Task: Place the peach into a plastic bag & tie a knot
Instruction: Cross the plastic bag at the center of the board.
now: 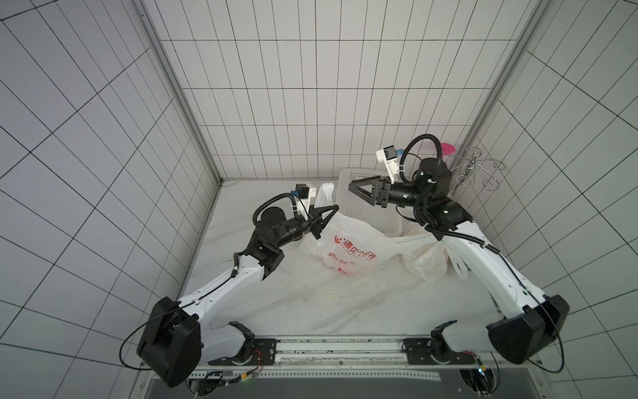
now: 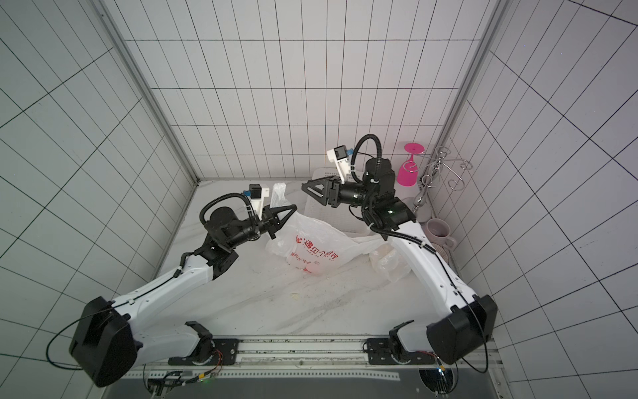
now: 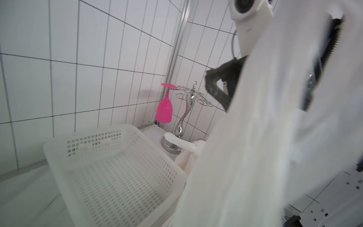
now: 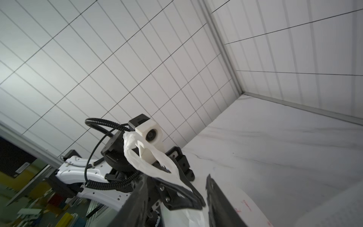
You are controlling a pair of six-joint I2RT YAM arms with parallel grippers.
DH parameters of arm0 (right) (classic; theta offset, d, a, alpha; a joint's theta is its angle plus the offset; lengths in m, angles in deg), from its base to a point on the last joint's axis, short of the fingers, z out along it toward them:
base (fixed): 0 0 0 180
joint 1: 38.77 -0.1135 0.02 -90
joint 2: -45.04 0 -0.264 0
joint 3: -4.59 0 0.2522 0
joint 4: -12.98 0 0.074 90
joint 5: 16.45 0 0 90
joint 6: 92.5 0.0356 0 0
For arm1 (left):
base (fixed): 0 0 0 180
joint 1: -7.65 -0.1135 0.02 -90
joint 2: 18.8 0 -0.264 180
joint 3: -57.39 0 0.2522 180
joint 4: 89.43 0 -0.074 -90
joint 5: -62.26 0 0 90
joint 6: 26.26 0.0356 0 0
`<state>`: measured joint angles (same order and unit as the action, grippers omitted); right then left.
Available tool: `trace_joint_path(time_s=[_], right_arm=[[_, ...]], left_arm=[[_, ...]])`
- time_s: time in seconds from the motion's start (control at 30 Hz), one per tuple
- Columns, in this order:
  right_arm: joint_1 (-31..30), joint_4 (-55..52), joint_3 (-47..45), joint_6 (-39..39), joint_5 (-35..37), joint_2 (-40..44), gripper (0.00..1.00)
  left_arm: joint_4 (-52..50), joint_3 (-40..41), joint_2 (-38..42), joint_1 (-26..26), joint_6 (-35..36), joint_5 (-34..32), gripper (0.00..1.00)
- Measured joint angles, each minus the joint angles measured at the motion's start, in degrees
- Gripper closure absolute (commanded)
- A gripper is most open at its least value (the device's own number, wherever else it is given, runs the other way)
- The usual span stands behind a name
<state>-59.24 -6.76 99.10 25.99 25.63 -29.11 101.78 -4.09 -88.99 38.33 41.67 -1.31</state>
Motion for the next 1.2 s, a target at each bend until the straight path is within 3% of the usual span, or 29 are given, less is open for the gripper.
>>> trace_joint_path(time_s=[0.17, 0.3, 0.5, 0.67, 0.8, 1.03, 1.2], right_arm=[[8.1, -14.4, -3.2, -6.7, 11.0, 15.5, 0.30], [10.4, -21.7, -10.9, -9.6, 15.7, 25.9, 0.23], [13.4, -22.7, -22.8, -9.7, 15.9, 25.1, 0.17], [13.7, -10.4, -34.2, -4.8, 13.4, 19.6, 0.15], [13.7, 6.2, -40.5, -0.2, 11.0, 16.2, 0.15], [13.7, 32.5, -46.1, 2.6, 8.2, 4.7, 0.15], [12.3, 45.5, -47.0, 3.5, 6.9, -2.6, 0.16]], left_arm=[[-4.0, 0.9, 2.9, -0.2, -3.0, -9.9, 1.00], [-4.7, 1.4, 3.5, -0.7, -4.1, -12.5, 1.00], [-5.9, 4.5, 5.9, -1.6, -4.5, -13.1, 1.00], [-6.0, 6.1, 8.9, -2.0, -4.5, -13.1, 1.00], [-6.0, 7.5, 10.1, -2.3, -4.6, -12.4, 1.00], [-6.1, 7.7, 11.3, -2.3, -4.9, -9.3, 1.00], [-5.9, 8.0, 11.8, -2.3, -5.4, -7.2, 1.00]])
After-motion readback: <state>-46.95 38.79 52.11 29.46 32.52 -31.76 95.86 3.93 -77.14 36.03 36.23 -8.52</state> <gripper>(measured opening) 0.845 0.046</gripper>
